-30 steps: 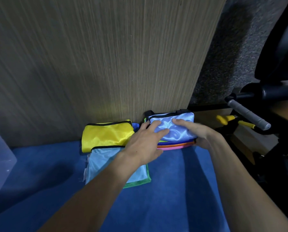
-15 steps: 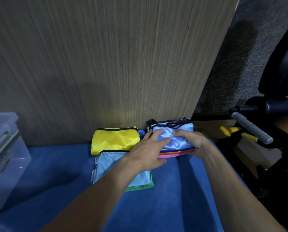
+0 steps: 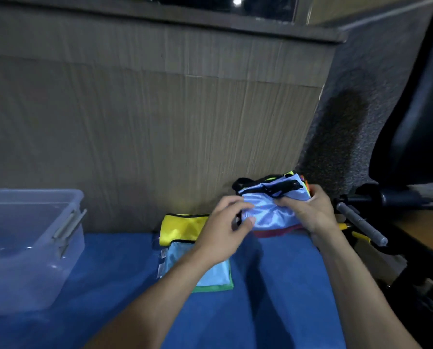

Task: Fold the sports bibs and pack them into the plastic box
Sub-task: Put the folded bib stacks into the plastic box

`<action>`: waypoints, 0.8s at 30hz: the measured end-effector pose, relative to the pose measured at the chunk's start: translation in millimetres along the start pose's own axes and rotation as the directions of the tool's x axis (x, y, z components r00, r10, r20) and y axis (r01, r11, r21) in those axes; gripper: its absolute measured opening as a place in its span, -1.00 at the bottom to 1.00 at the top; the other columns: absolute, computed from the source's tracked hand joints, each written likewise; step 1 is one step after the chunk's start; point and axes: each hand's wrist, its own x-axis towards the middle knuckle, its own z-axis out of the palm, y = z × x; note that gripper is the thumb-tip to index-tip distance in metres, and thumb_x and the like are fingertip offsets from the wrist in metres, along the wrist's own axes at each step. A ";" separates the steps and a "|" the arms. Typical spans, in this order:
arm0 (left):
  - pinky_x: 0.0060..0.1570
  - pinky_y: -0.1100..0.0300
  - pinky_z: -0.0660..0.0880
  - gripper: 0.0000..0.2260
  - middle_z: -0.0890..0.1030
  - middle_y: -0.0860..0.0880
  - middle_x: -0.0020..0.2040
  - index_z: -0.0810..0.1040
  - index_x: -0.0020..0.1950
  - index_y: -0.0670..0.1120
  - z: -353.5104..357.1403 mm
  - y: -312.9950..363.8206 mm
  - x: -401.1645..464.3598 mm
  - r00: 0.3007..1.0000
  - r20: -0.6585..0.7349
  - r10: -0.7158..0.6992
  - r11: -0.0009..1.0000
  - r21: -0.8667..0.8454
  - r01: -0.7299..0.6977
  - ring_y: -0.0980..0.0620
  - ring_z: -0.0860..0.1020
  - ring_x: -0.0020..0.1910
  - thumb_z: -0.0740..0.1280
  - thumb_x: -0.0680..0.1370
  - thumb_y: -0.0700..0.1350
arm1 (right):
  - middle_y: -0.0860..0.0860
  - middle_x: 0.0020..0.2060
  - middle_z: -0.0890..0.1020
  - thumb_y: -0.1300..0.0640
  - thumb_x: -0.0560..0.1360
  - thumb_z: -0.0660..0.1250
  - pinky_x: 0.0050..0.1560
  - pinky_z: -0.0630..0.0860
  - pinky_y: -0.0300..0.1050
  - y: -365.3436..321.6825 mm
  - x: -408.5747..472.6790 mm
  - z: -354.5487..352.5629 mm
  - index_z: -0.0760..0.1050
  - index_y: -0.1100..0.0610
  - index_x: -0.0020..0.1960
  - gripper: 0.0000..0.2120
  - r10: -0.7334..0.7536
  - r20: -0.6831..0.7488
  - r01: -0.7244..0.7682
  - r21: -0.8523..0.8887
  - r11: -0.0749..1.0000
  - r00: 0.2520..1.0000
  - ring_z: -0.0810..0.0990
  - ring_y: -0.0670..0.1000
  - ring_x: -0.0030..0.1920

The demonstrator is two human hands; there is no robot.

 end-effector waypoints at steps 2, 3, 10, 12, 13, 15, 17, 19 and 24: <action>0.21 0.07 0.52 -0.77 0.48 0.16 0.24 0.61 0.24 0.05 -25.1 17.5 -9.3 0.992 -0.124 -0.015 0.997 -0.078 0.005 0.13 0.55 0.18 0.34 0.61 0.03 | 0.02 -0.11 0.71 -0.15 -0.09 0.62 -0.03 0.67 0.14 -44.8 -26.7 -3.9 0.53 0.02 -0.03 -0.31 -0.087 0.012 0.087 0.006 0.996 0.996 0.71 0.07 -0.09; 0.16 0.06 0.55 -0.80 0.49 0.17 0.22 0.60 0.23 0.06 -40.9 25.6 -15.3 0.984 -0.177 -0.025 0.995 -0.104 0.006 0.12 0.56 0.16 0.36 0.61 0.01 | 0.01 -0.10 0.71 -0.11 -0.06 0.63 0.00 0.65 0.11 -65.7 -39.6 -1.9 0.54 0.03 -0.03 -0.35 -0.133 0.034 0.132 0.027 0.991 0.991 0.70 0.04 -0.08; 0.05 0.30 0.50 -0.60 0.56 0.08 0.19 0.53 0.20 0.07 -175.9 57.1 -73.1 0.843 -0.445 -0.304 0.944 -0.258 0.204 0.28 0.58 0.03 0.36 0.51 0.31 | 0.07 -0.01 0.74 0.06 0.09 0.68 0.09 0.63 0.09 -164.8 -108.1 87.0 0.59 0.14 0.11 -0.37 -0.310 0.346 0.261 0.180 0.948 0.886 0.72 0.07 0.03; -0.09 0.38 0.43 -0.84 0.60 0.00 0.05 0.56 0.09 0.02 -220.3 53.2 -98.5 0.778 -0.549 -0.307 0.949 -0.236 0.209 0.32 0.54 -0.17 0.31 0.65 0.09 | 0.05 -0.01 0.75 0.00 0.03 0.66 0.04 0.65 0.02 -181.9 -128.2 130.2 0.61 0.17 0.14 -0.29 -0.334 0.435 0.265 0.213 0.940 0.836 0.73 0.01 -0.01; -0.12 0.41 0.41 -0.89 0.60 -0.01 0.01 0.56 0.03 0.02 -243.0 47.6 -112.6 0.733 -0.614 -0.293 0.956 -0.193 0.221 0.32 0.52 -0.20 0.28 0.67 0.01 | 0.06 -0.02 0.75 0.00 0.01 0.65 -0.02 0.66 -0.04 -189.1 -138.3 152.6 0.61 0.18 0.15 -0.26 -0.340 0.470 0.255 0.236 0.938 0.814 0.73 -0.02 -0.05; -0.10 0.49 0.37 -0.88 0.62 0.01 0.04 0.59 0.04 0.00 -287.9 29.5 -146.0 0.633 -0.724 -0.276 0.945 -0.087 0.314 0.26 0.53 -0.10 0.27 0.68 -0.05 | 0.07 0.00 0.75 0.04 0.03 0.64 -0.06 0.63 -0.11 -201.9 -157.1 198.1 0.61 0.22 0.18 -0.26 -0.349 0.543 0.222 0.286 0.932 0.764 0.72 -0.03 -0.07; 0.02 0.40 0.42 -0.90 0.62 0.00 0.10 0.61 0.07 0.00 -332.0 1.6 -179.6 0.539 -0.805 -0.250 0.895 0.020 0.445 0.12 0.55 0.04 0.29 0.66 -0.06 | 0.06 0.01 0.75 0.12 0.12 0.65 0.05 0.65 -0.04 -212.6 -170.4 246.1 0.63 0.23 0.17 -0.37 -0.338 0.618 0.181 0.304 0.935 0.710 0.72 0.00 -0.03; 0.20 0.06 0.50 -0.90 0.60 -0.03 0.17 0.60 0.08 0.06 -370.6 -31.9 -210.7 0.434 -0.862 -0.263 0.830 0.028 0.558 0.00 0.54 0.17 0.32 0.60 -0.04 | 0.07 0.01 0.75 0.17 0.17 0.65 0.18 0.62 0.06 -219.9 -180.5 292.3 0.66 0.22 0.13 -0.46 -0.317 0.695 0.147 0.294 0.944 0.645 0.72 0.06 0.04; 0.31 -0.17 0.44 -0.51 0.52 -0.10 0.35 0.55 0.33 0.00 -436.6 -89.4 -240.7 0.245 -0.881 -0.405 0.692 -0.120 0.712 -0.19 0.47 0.31 0.34 0.44 0.15 | 0.12 0.02 0.74 0.25 0.27 0.61 0.18 0.61 0.11 -225.5 -188.1 396.0 0.67 0.19 0.13 -0.57 -0.223 0.808 0.076 0.217 0.973 0.546 0.72 0.10 0.02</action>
